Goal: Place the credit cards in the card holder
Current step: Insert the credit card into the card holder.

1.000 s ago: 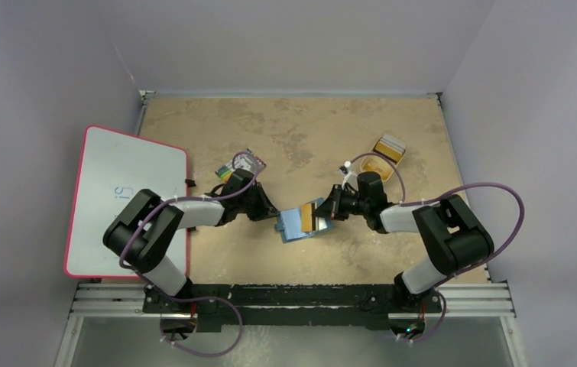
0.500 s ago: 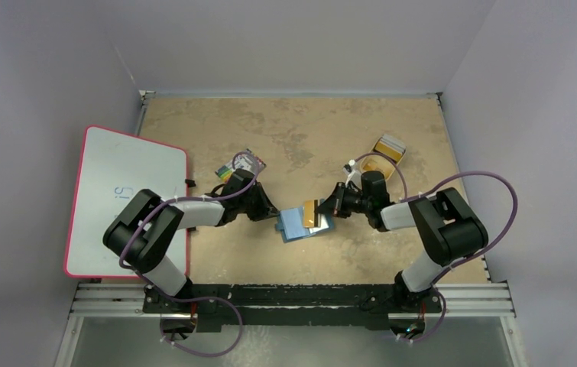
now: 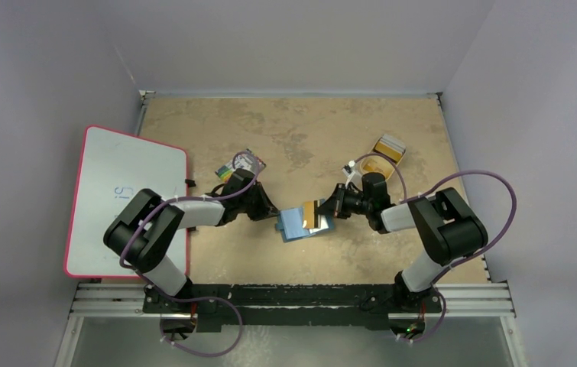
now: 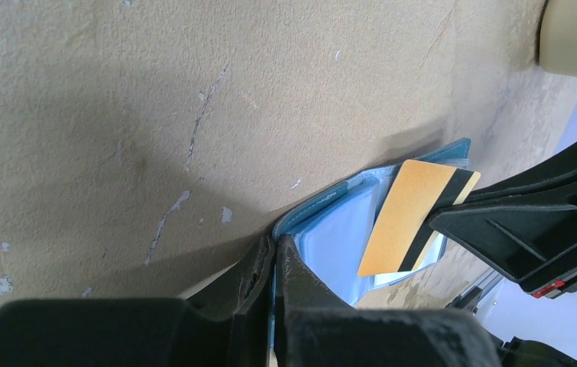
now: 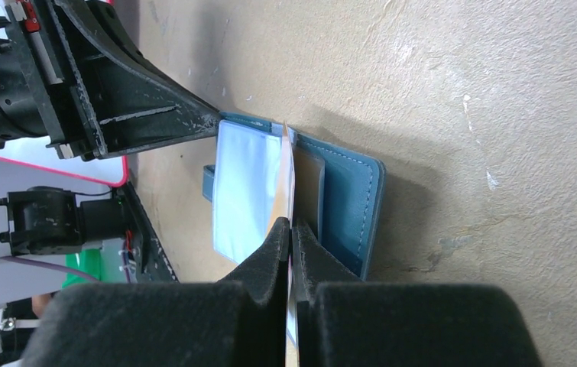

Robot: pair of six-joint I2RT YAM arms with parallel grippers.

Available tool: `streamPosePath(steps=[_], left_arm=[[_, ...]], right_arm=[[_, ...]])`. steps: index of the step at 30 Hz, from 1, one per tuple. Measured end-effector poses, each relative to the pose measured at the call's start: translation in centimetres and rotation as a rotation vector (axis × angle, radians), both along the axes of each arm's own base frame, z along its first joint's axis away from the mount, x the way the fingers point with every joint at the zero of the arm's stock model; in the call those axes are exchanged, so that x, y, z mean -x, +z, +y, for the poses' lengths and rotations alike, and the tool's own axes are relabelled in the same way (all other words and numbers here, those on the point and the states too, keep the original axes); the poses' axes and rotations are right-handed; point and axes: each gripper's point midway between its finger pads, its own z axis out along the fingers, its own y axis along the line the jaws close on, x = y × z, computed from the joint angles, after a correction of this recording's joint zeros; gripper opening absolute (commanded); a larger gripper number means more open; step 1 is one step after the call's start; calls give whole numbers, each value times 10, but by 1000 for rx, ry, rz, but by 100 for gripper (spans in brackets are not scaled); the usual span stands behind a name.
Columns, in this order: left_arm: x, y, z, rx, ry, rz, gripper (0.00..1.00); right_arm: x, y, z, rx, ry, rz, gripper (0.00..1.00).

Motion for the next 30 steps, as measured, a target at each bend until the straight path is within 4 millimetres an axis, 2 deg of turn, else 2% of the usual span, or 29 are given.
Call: streamPosePath(steps=[22,30], left_arm=[[-1,0,0,1,9,1,0],[-1,0,0,-1,9,1,0]], right_arm=[[14,-4,2,4,71,10,0],[12,3,2,15,73,-28,0]])
